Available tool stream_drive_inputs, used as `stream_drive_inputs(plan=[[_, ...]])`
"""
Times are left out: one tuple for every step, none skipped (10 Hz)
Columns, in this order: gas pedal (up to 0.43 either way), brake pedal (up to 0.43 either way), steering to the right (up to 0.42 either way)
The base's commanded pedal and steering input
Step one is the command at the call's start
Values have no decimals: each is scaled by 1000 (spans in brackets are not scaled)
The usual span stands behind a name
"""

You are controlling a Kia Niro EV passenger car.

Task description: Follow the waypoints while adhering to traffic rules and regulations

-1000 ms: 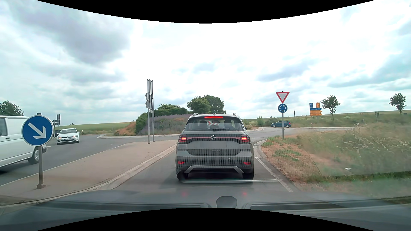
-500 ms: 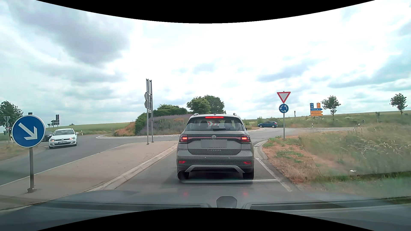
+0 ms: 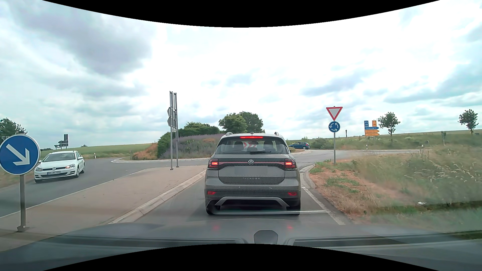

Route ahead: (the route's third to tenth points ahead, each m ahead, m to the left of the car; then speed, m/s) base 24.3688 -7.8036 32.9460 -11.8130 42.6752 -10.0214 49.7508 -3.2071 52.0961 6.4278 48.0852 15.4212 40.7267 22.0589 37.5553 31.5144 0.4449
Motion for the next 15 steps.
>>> stream_drive_inputs(plan=[[0, 256, 6], [0, 262, 6], [0, 262, 6], [0, 262, 6], [0, 262, 6], [0, 262, 6], [0, 262, 6], [0, 262, 6], [0, 262, 6], [0, 256, 6], [0, 256, 6], [0, 256, 6], [0, 256, 6], [0, 256, 6], [0, 256, 6]])
